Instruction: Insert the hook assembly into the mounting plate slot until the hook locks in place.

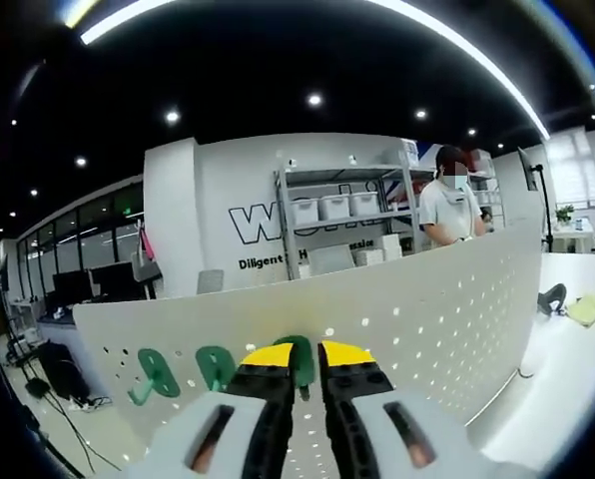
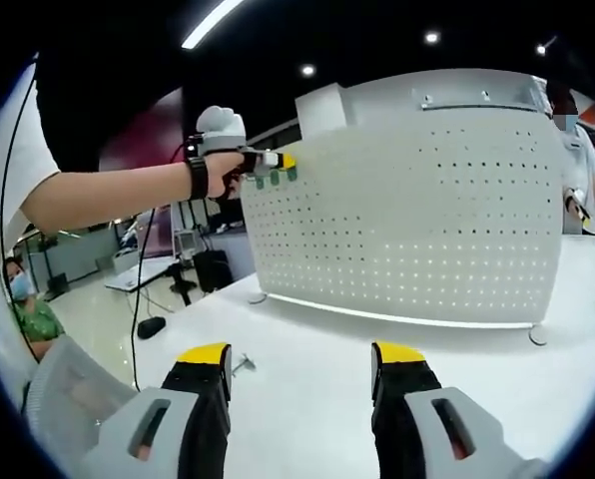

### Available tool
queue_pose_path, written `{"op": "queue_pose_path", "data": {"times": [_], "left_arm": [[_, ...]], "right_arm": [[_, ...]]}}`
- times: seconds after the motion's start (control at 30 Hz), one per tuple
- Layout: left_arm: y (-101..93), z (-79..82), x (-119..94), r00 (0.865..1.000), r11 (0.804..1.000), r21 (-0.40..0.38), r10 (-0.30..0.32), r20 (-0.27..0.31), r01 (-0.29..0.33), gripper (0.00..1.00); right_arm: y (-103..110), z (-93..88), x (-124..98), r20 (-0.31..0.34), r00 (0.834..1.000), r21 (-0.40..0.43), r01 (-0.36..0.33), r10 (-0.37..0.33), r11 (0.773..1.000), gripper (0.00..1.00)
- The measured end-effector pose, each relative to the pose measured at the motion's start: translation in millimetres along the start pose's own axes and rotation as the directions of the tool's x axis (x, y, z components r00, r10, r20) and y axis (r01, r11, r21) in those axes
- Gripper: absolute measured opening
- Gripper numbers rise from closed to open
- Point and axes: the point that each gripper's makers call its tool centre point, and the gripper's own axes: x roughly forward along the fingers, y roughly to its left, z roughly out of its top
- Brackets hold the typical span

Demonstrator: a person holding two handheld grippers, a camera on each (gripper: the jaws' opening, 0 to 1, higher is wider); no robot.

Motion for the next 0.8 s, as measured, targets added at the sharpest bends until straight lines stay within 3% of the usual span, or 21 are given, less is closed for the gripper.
{"op": "queue_pose_path", "data": {"times": [0.33, 0.8], "left_arm": [[-7.7, 6.0, -15, 0.999, 0.998, 0.045, -0.037, 0.023, 0.036, 0.17], [-10.9, 0.1, -40, 0.998, 0.998, 0.027, -0.049, 0.044, 0.048, 0.2]], "right_arm": [[2, 1.1, -3, -0.007, 1.0, 0.012, 0.003, -0.003, 1.0, 0.59], [5, 6.0, -8, -0.001, 1.0, 0.017, 0.01, -0.01, 1.0, 0.59]]}}
